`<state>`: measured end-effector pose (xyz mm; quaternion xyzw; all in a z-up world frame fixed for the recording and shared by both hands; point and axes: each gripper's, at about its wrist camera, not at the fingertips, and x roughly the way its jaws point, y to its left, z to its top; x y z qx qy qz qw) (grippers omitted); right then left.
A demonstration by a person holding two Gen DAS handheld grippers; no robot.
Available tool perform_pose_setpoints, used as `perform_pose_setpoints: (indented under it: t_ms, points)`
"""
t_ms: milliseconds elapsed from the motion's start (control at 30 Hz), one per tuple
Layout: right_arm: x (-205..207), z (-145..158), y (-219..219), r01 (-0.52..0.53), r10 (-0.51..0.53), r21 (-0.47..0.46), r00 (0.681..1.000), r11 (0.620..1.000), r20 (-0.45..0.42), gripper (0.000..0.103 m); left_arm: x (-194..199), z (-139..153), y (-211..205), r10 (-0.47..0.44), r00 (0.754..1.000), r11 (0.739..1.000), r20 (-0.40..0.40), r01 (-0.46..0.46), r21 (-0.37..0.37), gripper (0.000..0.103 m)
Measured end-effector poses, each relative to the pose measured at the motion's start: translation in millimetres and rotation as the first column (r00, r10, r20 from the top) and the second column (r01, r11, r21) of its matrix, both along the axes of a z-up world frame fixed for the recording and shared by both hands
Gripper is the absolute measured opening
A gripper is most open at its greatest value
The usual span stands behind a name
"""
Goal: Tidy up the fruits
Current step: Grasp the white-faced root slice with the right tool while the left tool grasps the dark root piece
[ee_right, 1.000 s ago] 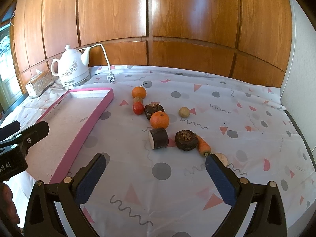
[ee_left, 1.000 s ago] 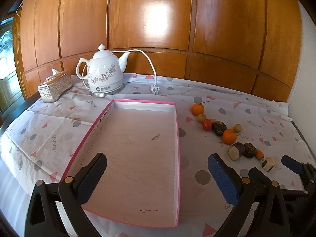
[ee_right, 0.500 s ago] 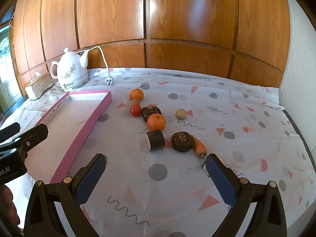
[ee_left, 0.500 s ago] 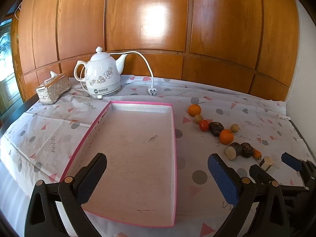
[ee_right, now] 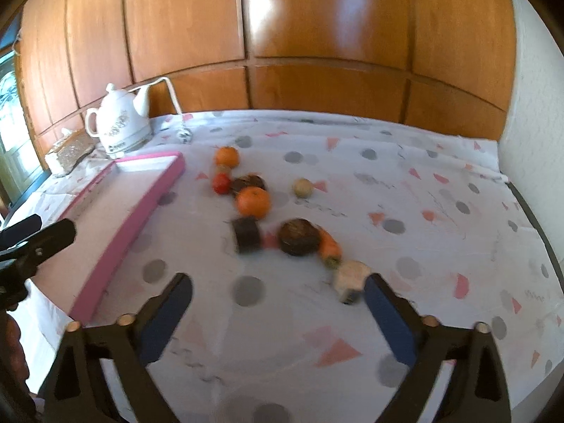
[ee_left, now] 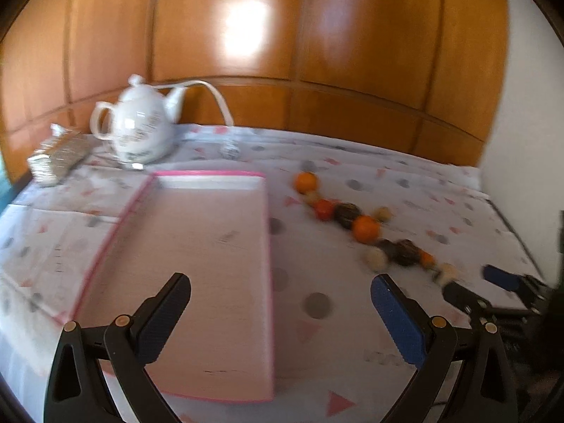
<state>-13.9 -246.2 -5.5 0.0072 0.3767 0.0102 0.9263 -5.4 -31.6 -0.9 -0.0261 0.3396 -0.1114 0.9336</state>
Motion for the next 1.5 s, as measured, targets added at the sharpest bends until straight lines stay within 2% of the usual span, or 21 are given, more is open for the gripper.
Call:
perform_pose_setpoints:
  t_ms: [67, 233, 333, 467, 533, 733, 900, 1033, 1100, 1433, 1500]
  points:
    - [0, -7, -20, 0.027, -0.026, 0.018, 0.999, 0.999, -0.042, 0.078, 0, -2, -8, -0.031, 0.999, 0.999, -0.007, 0.031, 0.009, 0.103]
    - [-2, -27, -51, 0.057, -0.052, 0.038, 0.992, 0.998, -0.114, 0.054, 4, -9, -28, -0.124, 0.991, 0.992, -0.047, 0.124, 0.008, 0.103]
    - [0, -35, -58, 0.073, -0.065, 0.063, 0.989, 0.995, -0.131, 0.045, 4, -9, -37, -0.156, 0.987, 0.987, -0.041, 0.157, 0.028, 0.103]
    - [8, -41, -63, 0.088, -0.078, 0.065, 0.987, 0.994, -0.14, 0.044, 13, -12, -48, -0.186, 0.981, 0.98, -0.057, 0.19, 0.065, 0.103]
    - [13, -41, -67, 0.094, -0.081, 0.095, 0.987, 0.991, -0.137, 0.044, 18, -14, -54, -0.205, 0.976, 0.976, -0.078, 0.21, 0.057, 0.103]
    - [32, -47, -66, 0.08, -0.07, 0.069, 0.988, 0.994, -0.137, 0.045, 34, -20, -70, -0.21, 0.972, 0.975, -0.108, 0.216, 0.045, 0.101]
    - [39, -53, -63, 0.063, -0.053, 0.063, 0.987, 0.996, -0.148, 0.045, 48, -29, -82, -0.192, 0.97, 0.979, -0.15, 0.2, 0.038, 0.092]
    - [38, -55, -61, 0.063, -0.055, 0.048, 0.987, 0.997, -0.149, 0.035, 57, -36, -93, -0.178, 0.969, 0.981, -0.172, 0.188, 0.043, 0.085]
    - [37, -55, -60, 0.063, -0.057, 0.031, 0.988, 0.998, -0.144, 0.033, 63, -39, -100, -0.17, 0.967, 0.982, -0.188, 0.182, 0.05, 0.079]
    - [36, -56, -60, 0.055, -0.049, 0.037, 0.989, 0.998, -0.137, 0.033, 87, -50, -131, -0.162, 0.963, 0.981, -0.216, 0.18, 0.067, 0.076]
    - [36, -57, -60, 0.055, -0.049, 0.039, 0.989, 0.998, -0.138, 0.033, 93, -54, -135, -0.153, 0.961, 0.982, -0.23, 0.173, 0.071, 0.071]
